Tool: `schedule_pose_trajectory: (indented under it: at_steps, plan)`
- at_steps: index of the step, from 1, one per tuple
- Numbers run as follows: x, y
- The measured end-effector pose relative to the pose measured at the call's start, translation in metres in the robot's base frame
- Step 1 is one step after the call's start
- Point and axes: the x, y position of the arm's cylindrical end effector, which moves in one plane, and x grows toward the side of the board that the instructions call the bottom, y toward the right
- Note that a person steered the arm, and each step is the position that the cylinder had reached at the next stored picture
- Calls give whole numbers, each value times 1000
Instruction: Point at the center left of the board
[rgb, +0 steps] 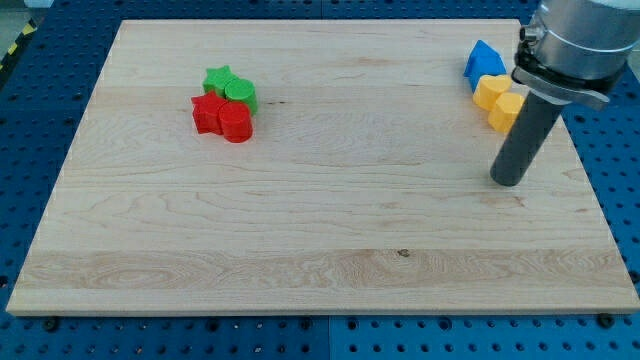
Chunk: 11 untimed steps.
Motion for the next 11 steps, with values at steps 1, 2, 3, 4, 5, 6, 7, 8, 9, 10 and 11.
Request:
schedule_pose_trajectory:
  at_steps: [1,2,3,4,5,6,7,8,9,10,11]
  plan:
    - [0,10]
    - [0,14]
    - [5,24]
    - [10,32]
    - [16,37]
    - [26,39]
    - [49,-15]
    - [52,-109]
    - [38,-208]
    - [4,-303]
    - [-23,-384]
